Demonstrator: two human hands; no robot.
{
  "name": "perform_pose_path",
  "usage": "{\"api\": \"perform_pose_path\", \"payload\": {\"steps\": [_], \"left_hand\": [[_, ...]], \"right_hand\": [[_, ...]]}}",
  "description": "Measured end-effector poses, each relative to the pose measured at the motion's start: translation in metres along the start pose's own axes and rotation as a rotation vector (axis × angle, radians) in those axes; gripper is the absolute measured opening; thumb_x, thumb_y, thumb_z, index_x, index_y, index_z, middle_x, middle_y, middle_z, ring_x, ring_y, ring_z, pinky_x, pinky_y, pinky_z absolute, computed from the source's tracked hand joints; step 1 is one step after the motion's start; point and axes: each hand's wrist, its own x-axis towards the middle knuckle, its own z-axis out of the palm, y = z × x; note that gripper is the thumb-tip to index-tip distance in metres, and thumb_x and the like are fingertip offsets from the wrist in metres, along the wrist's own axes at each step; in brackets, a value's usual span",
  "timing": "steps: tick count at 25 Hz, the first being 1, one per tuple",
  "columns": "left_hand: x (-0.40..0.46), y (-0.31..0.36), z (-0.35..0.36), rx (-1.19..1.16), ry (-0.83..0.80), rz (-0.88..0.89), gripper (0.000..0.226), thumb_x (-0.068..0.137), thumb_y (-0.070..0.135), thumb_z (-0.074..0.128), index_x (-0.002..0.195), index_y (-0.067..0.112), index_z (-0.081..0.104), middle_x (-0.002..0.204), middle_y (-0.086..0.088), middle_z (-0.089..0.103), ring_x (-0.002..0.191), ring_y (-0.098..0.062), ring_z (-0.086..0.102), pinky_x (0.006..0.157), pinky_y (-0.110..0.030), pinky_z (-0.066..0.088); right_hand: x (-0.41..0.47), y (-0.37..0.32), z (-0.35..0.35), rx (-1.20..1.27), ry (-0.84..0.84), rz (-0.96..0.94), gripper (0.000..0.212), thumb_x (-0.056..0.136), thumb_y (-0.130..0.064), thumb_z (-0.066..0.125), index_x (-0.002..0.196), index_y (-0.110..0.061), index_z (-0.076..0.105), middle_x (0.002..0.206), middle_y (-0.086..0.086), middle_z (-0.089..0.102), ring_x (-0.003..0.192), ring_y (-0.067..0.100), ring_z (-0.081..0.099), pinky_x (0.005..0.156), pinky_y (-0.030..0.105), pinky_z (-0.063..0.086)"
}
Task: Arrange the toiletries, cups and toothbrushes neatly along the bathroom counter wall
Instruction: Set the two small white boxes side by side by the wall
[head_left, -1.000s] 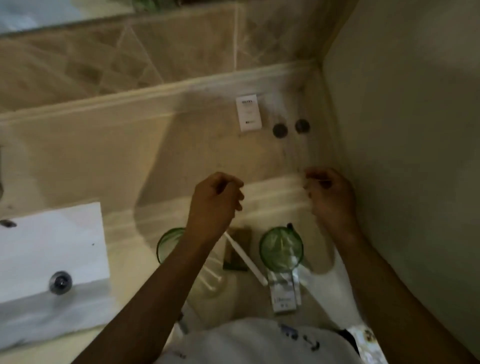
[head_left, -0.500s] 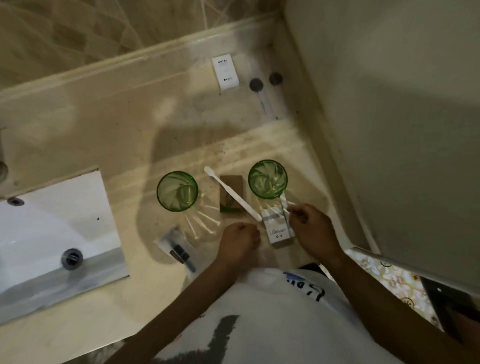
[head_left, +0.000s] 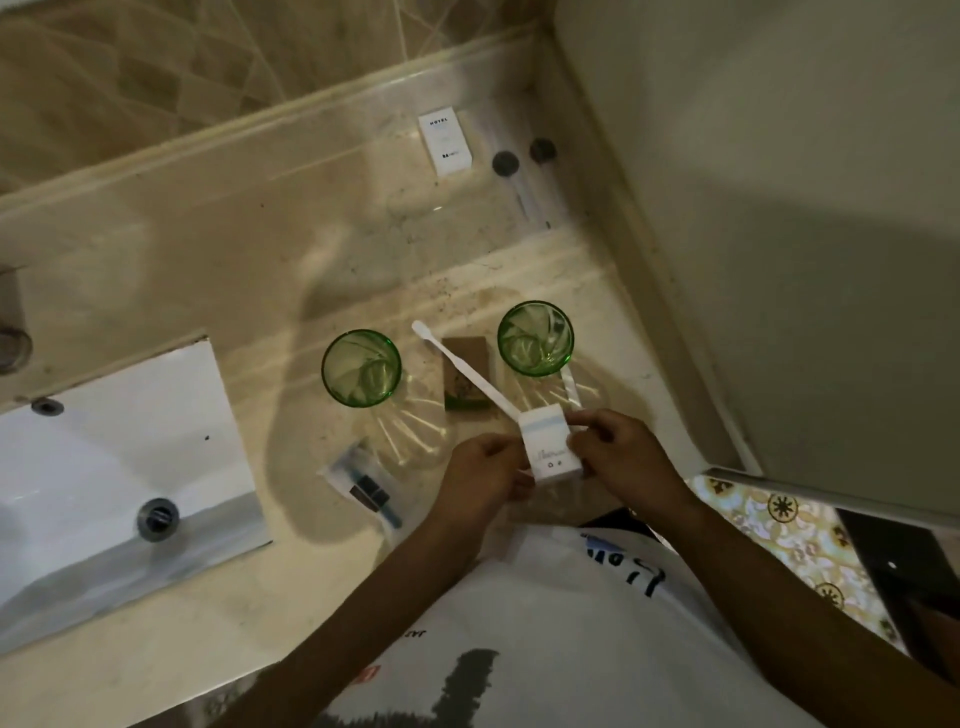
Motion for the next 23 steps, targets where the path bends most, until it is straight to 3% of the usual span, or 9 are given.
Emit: {"api": "perform_pose_path", "payload": {"steps": [4,7,9,12,16,20,23], "left_hand": [[-0.017,0.020,-0.024,-0.012,0.072,0.157,0.025,0.088,-0.002,0.063,0.110,0.011,0.067,0.099,-0.012,0.074,0.089,-0.025,0.074,0.077,-0.043,0.063],[-0.030,0.044,-0.044,-0.082,0.070,0.245,0.031,0.086,-0.010,0.065,0.111,0.007,0.065,0.104,-0.016,0.069,0.093,-0.030,0.073,0.075,-0.044,0.064],[-0.035,0.058,-0.058,-0.145,0.057,0.273,0.035,0.086,-0.011,0.063,0.114,0.009,0.067,0.103,-0.016,0.073,0.091,-0.029,0.074,0.073,-0.041,0.063],[-0.032,0.073,-0.075,-0.229,0.062,0.317,0.036,0.087,-0.010,0.061,0.114,0.011,0.071,0.094,-0.012,0.079,0.083,-0.024,0.075,0.070,-0.036,0.061],[-0.021,0.088,-0.091,-0.317,0.176,0.344,0.027,0.086,-0.008,0.066,0.109,0.006,0.070,0.093,-0.011,0.079,0.086,-0.026,0.076,0.068,-0.033,0.062],[0.002,0.107,-0.108,-0.396,0.287,0.316,0.028,0.084,-0.003,0.073,0.110,0.006,0.065,0.095,-0.009,0.078,0.085,-0.021,0.077,0.068,-0.030,0.062],[0.036,0.136,-0.120,-0.369,0.295,0.311,0.029,0.083,-0.003,0.074,0.109,0.007,0.065,0.098,-0.013,0.076,0.085,-0.023,0.077,0.070,-0.032,0.062]], "right_hand": [[-0.012,-0.044,0.003,0.137,-0.095,-0.062,0.028,0.088,-0.009,0.067,0.114,-0.019,0.062,0.096,0.007,0.069,0.079,0.025,0.072,0.062,0.034,0.061],[-0.017,-0.077,0.009,0.272,-0.165,-0.070,0.031,0.087,-0.006,0.069,0.112,-0.018,0.056,0.099,0.009,0.073,0.085,0.034,0.073,0.069,0.042,0.060],[-0.016,-0.096,0.014,0.337,-0.195,-0.109,0.043,0.086,-0.006,0.070,0.122,-0.023,0.051,0.100,0.008,0.074,0.088,0.034,0.073,0.072,0.045,0.061],[-0.009,-0.116,0.022,0.366,-0.225,-0.188,0.062,0.087,-0.005,0.069,0.136,-0.032,0.042,0.104,0.010,0.073,0.084,0.023,0.073,0.064,0.031,0.059],[0.009,-0.143,0.039,0.323,-0.214,-0.208,0.054,0.088,-0.004,0.067,0.133,-0.026,0.047,0.097,0.014,0.072,0.071,0.016,0.070,0.060,0.024,0.056],[0.033,-0.164,0.052,0.184,-0.178,-0.282,0.036,0.088,-0.015,0.069,0.118,-0.030,0.057,0.096,-0.001,0.071,0.081,0.018,0.071,0.070,0.035,0.060],[0.062,-0.191,0.061,0.068,-0.218,-0.318,0.027,0.090,-0.021,0.067,0.114,-0.032,0.059,0.101,-0.007,0.069,0.087,0.012,0.069,0.069,0.030,0.061]]}}
